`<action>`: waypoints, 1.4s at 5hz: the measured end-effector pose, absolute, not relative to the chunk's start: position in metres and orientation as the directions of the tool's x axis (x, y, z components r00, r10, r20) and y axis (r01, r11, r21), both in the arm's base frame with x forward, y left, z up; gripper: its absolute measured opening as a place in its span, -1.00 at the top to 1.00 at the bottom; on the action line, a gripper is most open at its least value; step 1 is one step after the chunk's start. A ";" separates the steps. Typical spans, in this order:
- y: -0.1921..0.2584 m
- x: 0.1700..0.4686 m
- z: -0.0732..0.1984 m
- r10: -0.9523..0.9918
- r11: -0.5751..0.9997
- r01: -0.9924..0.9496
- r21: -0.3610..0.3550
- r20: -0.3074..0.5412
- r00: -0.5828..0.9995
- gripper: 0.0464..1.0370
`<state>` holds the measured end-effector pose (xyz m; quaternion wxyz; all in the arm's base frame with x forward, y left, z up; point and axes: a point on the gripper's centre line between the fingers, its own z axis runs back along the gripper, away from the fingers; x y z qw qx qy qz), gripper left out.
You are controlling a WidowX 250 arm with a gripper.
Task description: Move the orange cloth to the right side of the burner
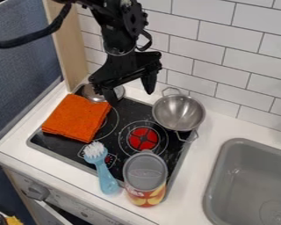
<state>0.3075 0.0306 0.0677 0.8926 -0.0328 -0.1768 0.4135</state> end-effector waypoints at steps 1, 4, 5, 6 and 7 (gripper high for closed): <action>0.030 0.304 0.059 0.755 0.650 -0.737 -0.185 0.263 0.600 -0.92; 0.120 0.310 0.051 0.906 0.380 -0.909 -0.174 0.270 0.327 -0.92; 0.155 0.309 0.036 0.936 0.294 -0.942 -0.161 0.249 0.249 -0.92; 0.177 0.310 0.026 0.953 0.231 -0.961 -0.155 0.233 0.192 -0.92; 0.186 0.306 0.003 0.969 0.191 -0.975 -0.112 0.181 0.169 -0.92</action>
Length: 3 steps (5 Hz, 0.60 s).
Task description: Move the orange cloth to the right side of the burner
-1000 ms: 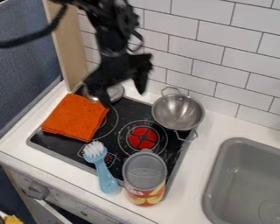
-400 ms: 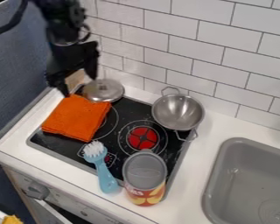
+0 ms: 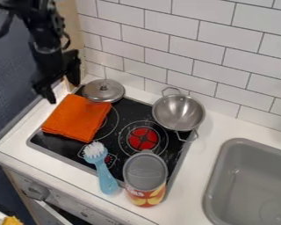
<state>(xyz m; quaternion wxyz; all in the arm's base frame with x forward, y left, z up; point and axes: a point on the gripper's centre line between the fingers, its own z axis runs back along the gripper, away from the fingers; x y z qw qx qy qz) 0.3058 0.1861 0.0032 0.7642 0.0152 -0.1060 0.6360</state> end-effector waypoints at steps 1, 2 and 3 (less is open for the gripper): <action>0.191 0.303 -0.010 0.963 0.187 -0.978 -0.090 0.215 0.164 -0.92; 0.189 0.304 -0.027 0.961 0.183 -0.980 -0.072 0.221 0.164 -0.92; 0.186 0.301 -0.042 0.966 0.177 -0.983 -0.052 0.203 0.163 -0.92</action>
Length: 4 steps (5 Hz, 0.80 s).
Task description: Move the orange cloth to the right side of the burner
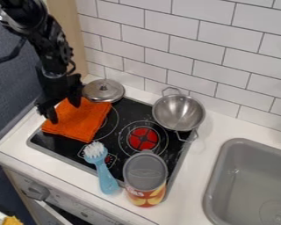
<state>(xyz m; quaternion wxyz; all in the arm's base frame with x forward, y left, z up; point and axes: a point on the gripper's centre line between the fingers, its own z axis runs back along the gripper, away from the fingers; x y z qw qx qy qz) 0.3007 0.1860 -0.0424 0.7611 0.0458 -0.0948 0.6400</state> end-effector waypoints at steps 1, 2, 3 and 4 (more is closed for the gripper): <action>0.181 0.303 -0.054 0.969 0.175 -0.984 -0.039 0.186 0.165 -0.93; 0.179 0.305 -0.056 0.972 0.166 -0.985 -0.055 0.179 0.154 -0.92; 0.167 0.306 -0.059 0.965 0.191 -0.980 -0.054 0.192 0.177 -0.93; 0.151 0.302 -0.061 0.962 0.212 -0.975 -0.068 0.192 0.196 -0.92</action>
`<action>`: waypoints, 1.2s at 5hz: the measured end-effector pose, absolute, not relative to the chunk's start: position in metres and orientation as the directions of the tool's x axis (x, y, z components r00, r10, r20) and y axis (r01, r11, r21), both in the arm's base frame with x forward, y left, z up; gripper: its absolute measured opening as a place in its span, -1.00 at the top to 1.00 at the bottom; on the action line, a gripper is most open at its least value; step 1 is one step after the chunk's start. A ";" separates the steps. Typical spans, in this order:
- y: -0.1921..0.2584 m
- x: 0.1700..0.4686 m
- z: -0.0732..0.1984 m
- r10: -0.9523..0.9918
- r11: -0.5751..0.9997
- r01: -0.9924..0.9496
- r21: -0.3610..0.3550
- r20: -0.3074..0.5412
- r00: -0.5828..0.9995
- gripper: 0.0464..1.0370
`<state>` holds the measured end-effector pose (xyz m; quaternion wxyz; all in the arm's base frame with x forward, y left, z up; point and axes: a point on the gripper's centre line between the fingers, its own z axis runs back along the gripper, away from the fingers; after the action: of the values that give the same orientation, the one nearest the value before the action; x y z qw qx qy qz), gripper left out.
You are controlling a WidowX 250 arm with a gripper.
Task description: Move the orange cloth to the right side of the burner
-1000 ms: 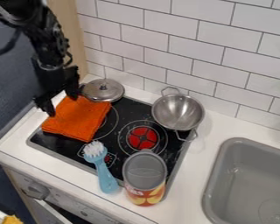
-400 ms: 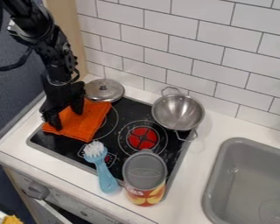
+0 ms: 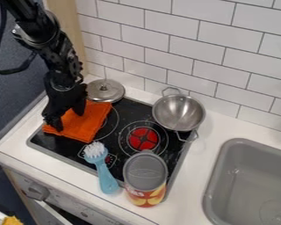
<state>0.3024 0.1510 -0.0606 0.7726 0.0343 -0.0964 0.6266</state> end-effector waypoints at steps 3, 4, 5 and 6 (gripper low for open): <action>0.061 0.309 -0.058 0.942 0.323 -0.943 -0.078 0.118 0.313 -0.92; 0.042 0.317 -0.059 0.939 0.338 -0.937 -0.093 0.103 0.329 -0.92; 0.013 0.319 -0.059 0.921 0.388 -0.916 -0.099 0.087 0.381 -0.92; -0.007 0.311 -0.059 0.901 0.433 -0.897 -0.092 0.067 0.429 -0.92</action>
<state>0.3106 -0.0071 -0.0591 0.8449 -0.0212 -0.0527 0.5319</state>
